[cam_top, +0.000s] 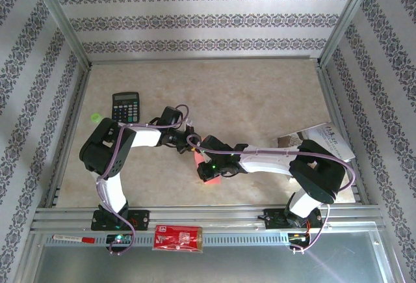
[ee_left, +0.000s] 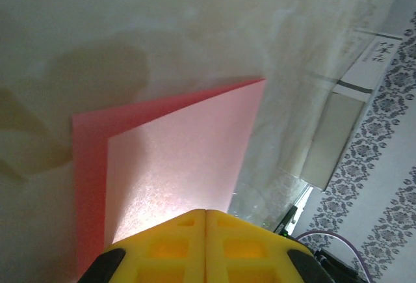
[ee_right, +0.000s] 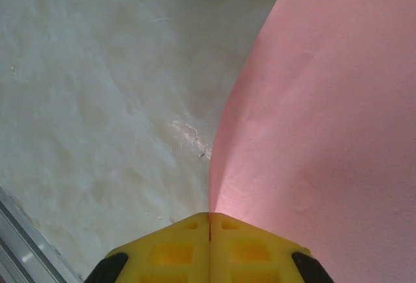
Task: Fold a paper plane with a square sheet of paper (pick it up from the middle)
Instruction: Turn over the paper at the bottom-center of the table.
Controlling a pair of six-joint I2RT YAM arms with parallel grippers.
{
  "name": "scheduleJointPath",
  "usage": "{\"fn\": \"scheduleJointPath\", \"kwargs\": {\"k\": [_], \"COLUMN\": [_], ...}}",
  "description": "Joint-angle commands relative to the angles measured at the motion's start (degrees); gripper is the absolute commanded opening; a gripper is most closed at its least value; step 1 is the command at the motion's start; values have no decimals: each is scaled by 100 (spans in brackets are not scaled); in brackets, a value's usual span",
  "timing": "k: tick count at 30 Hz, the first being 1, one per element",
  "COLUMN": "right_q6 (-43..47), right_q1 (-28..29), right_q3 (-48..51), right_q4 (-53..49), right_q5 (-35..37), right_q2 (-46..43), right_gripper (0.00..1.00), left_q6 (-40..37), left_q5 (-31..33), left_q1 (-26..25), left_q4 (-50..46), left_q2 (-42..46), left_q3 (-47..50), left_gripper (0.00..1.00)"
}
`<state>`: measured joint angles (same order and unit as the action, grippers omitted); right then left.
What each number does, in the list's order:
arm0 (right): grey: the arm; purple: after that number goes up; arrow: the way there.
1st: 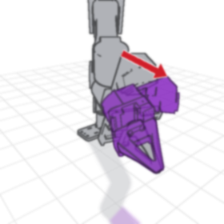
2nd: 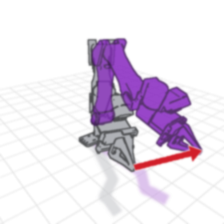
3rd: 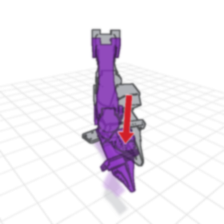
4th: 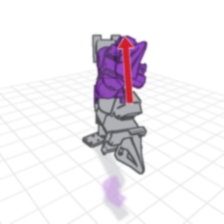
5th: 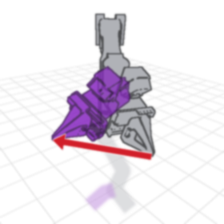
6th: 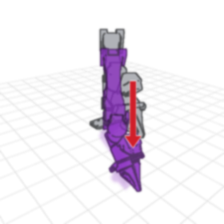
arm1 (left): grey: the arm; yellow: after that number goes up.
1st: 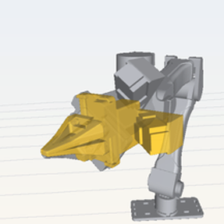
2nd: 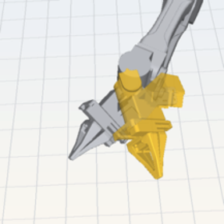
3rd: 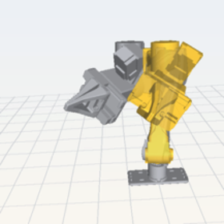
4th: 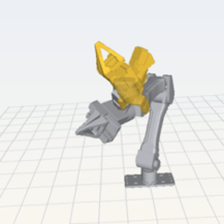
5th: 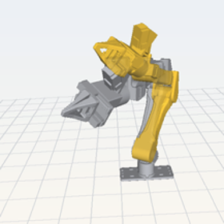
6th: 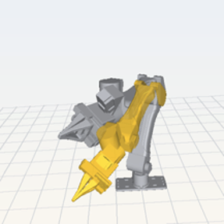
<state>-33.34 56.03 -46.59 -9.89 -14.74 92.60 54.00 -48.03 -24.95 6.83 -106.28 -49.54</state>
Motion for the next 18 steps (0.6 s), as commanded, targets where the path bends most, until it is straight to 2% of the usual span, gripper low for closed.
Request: {"fn": "scheduleJointPath", "kwargs": {"k": [1, 18], "right_q6": [-124, -203], "right_q1": [4, -22], "right_q3": [110, 502], "right_q4": [165, 489], "right_q5": [-86, -174], "right_q2": [-180, -455], "right_gripper": [9, 19], "left_q6": [-370, -711], "left_q5": [-85, -30], "left_q1": [-57, -63], "left_q4": [-269, -573], "left_q2": [-85, -305], "left_q3": [-162, -163], "left_gripper": [6, 3]}}
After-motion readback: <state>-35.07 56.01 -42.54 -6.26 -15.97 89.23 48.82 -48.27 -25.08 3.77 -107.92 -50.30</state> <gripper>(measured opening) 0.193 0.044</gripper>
